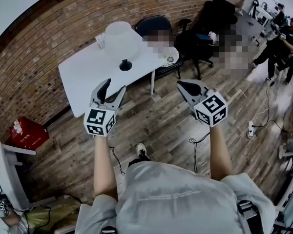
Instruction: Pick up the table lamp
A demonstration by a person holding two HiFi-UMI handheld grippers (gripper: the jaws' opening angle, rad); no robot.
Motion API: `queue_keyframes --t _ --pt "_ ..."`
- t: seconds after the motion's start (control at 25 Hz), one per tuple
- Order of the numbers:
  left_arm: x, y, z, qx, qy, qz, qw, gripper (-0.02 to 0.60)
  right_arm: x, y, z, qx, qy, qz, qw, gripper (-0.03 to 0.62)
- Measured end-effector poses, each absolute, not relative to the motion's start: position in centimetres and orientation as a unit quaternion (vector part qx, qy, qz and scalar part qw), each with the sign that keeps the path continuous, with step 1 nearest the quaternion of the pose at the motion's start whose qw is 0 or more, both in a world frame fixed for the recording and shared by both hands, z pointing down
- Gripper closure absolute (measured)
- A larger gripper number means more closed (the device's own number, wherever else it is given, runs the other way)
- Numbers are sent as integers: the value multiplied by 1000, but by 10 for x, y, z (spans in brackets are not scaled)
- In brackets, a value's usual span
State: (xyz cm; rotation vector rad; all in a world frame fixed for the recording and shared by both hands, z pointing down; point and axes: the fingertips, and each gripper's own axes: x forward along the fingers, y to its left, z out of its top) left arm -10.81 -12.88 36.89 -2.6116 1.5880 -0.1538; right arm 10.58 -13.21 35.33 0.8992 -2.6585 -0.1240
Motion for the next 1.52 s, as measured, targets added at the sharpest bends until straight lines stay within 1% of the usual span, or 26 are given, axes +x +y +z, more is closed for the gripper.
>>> queue_keyframes --t 0.16,0.28,0.48,0.72,0.8,0.92,1.0,1.08,1.2,1.36,1.52 --pt "-128 -160 376 -856 512 -58 38 344 82 -158 362 312 -933 -37 177 592" --pt "-144 -183 383 -859 507 -61 30 344 63 -179 372 310 -928 -47 202 592" --pt "-175 -217 393 -858 512 -37 2 345 43 -212 387 322 -923 -26 210 592" --pt "-180 -250 412 -870 491 -44 -10 347 34 -248 401 348 -910 -7 225 592" --pt "-184 -258 419 -871 490 -45 -12 367 28 -254 405 346 -911 -1 224 592" --pt "-192 -268 429 -865 500 -36 -27 381 19 -259 412 336 -914 5 228 592" --pt "-198 -273 437 -858 512 -31 -38 422 15 -262 418 329 -915 8 232 592" --pt "-201 -280 445 -855 516 -27 -43 420 12 -268 424 324 -916 12 234 591" --pt "-198 -288 464 -861 503 -25 -69 337 7 -277 432 318 -918 19 237 591" --pt "-193 -300 495 -861 500 -46 -84 313 0 -293 442 303 -923 24 238 592" --pt "-189 -318 523 -852 508 -73 -100 313 3 -315 454 296 -923 34 243 591"
